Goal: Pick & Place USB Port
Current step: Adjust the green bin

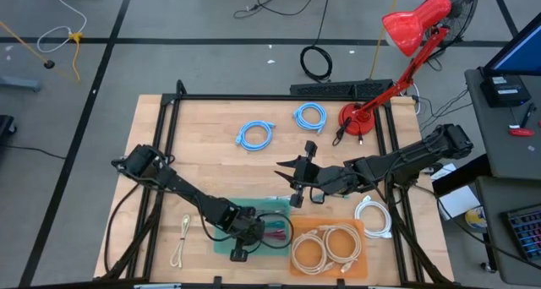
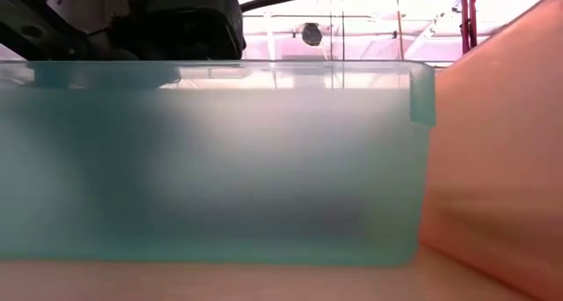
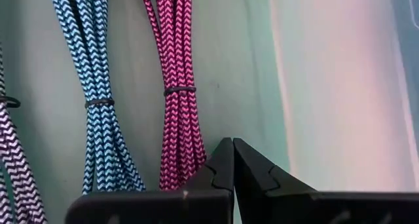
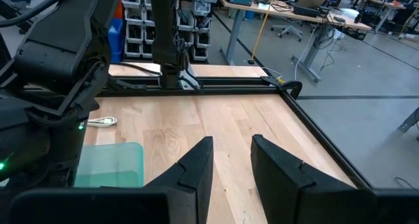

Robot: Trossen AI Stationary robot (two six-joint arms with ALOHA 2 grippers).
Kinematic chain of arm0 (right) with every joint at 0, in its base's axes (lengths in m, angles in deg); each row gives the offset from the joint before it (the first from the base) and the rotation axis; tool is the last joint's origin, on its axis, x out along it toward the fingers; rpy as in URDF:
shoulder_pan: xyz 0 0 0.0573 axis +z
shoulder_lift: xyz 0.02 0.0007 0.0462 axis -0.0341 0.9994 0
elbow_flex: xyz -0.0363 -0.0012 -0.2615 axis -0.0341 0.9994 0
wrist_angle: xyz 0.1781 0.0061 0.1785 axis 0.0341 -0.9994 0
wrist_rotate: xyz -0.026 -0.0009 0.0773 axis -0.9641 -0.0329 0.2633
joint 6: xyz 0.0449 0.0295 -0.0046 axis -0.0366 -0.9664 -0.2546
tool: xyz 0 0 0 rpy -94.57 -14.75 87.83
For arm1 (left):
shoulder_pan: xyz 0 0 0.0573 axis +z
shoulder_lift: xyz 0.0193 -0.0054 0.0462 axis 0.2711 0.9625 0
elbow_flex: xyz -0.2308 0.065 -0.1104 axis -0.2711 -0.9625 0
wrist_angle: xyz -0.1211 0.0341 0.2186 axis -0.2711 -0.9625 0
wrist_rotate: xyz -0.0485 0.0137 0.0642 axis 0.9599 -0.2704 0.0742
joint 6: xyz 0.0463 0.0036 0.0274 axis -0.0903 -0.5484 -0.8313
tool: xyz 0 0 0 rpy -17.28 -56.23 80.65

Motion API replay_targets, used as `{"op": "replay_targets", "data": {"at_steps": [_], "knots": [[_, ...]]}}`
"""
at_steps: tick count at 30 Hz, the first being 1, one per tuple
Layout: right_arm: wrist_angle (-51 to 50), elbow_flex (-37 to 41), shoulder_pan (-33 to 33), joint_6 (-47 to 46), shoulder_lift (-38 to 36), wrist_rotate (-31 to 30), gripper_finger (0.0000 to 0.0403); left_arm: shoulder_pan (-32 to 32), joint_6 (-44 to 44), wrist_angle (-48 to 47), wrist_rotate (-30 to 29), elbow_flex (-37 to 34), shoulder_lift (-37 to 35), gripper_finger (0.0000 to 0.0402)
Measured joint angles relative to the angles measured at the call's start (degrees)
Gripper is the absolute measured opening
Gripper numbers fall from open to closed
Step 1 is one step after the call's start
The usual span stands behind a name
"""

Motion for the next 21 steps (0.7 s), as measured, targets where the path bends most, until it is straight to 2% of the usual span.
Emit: {"op": "replay_targets", "data": {"at_steps": [9,21], "knots": [[-0.02,0.00,0.00,0.00,0.00,0.01,0.0095,0.11,0.96,-0.49,-5.76,-0.17,-1.19,0.0000],[-0.04,0.00,0.00,0.00,0.00,0.02,0.0095,-2.81,3.08,-6.43,-10.02,-0.09,-8.98,0.0001]]}}
